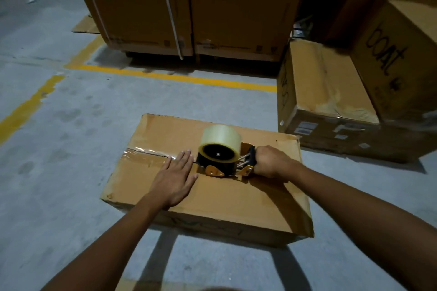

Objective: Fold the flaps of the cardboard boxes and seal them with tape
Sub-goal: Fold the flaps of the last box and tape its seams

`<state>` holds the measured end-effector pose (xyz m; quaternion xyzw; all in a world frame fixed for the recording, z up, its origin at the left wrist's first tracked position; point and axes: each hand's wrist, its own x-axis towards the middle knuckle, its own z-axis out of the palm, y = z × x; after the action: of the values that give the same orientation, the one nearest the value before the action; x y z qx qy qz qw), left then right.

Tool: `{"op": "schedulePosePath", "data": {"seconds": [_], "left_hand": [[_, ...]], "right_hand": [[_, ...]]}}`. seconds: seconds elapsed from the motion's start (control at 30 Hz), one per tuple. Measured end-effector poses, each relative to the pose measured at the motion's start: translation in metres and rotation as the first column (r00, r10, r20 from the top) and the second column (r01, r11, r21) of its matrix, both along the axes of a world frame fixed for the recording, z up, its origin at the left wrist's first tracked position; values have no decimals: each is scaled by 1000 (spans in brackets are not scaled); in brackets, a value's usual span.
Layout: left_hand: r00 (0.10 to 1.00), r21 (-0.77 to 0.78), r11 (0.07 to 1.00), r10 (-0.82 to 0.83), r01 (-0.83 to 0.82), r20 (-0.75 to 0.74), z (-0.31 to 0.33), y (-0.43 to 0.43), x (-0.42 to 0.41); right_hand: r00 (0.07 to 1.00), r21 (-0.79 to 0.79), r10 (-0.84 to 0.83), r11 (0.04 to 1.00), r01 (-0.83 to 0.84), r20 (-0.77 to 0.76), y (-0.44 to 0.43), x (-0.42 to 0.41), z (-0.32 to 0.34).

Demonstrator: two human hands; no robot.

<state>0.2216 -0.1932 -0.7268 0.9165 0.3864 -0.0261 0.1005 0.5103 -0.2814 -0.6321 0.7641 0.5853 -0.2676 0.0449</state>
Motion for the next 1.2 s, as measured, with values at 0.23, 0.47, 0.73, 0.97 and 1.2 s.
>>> {"op": "schedulePosePath", "data": {"seconds": [0.23, 0.47, 0.73, 0.97, 1.2], "left_hand": [[996, 2, 999, 34, -33, -80, 8, -16, 18], [988, -34, 987, -156, 157, 19, 16, -69, 106], [992, -53, 991, -125, 124, -8, 7, -68, 106], [992, -83, 988, -130, 129, -1, 19, -116, 165], [982, -224, 958, 189, -181, 18, 27, -165, 210]], "right_hand": [[995, -73, -43, 996, 49, 92, -53, 62, 7], [996, -23, -17, 1000, 19, 92, -52, 64, 10], [979, -52, -38, 997, 49, 198, -93, 113, 22], [977, -18, -77, 996, 83, 199, -110, 129, 24], [977, 12, -92, 996, 91, 192, -116, 131, 19]]}}
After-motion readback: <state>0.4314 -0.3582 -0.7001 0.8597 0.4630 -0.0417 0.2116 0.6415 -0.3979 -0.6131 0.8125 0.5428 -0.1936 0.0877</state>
